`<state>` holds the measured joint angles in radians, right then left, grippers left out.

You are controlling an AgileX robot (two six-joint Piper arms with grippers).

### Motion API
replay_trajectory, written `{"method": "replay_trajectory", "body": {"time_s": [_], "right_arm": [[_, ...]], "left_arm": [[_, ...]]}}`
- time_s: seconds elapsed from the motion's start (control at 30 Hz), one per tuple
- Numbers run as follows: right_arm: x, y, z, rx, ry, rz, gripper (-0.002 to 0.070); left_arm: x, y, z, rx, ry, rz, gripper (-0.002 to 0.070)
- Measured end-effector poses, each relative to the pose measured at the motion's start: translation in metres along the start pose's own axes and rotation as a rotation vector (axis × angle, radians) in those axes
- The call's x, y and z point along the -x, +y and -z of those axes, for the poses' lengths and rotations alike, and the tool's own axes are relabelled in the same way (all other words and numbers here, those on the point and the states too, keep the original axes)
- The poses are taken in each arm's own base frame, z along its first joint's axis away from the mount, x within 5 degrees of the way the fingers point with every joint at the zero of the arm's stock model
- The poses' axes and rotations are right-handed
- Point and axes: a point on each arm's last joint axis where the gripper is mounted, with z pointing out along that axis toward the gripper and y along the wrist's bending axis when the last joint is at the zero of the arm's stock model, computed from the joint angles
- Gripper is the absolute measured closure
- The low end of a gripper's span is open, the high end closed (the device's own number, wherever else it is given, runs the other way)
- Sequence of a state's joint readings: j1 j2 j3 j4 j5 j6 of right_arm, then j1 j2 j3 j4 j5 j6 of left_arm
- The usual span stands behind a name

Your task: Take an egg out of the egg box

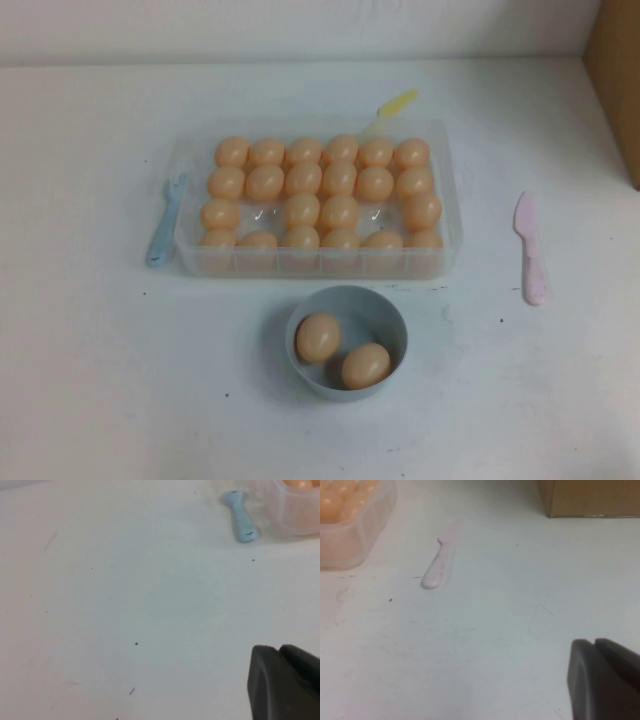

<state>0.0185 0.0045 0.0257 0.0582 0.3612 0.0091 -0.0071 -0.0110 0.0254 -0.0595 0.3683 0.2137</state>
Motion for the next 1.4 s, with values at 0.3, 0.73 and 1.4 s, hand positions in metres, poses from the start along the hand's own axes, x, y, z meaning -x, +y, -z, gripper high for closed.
{"method": "replay_trajectory", "body": {"time_s": [0.3, 0.73, 1.4], "right_arm": [[0.0, 0.0, 0.0, 0.0, 0.0, 0.0, 0.0694], [0.0, 0.0, 0.0, 0.0, 0.0, 0.0, 0.0694], [0.0, 0.0, 0.0, 0.0, 0.0, 0.0, 0.0694]], "left_arm": [[0.0, 0.0, 0.0, 0.0, 0.0, 0.0, 0.0679], [0.002, 0.0, 0.0, -0.005, -0.024, 0.03, 0.0679], [0.033, 0.008, 0.007, -0.098, -0.386, 0.972, 0.068]]}}
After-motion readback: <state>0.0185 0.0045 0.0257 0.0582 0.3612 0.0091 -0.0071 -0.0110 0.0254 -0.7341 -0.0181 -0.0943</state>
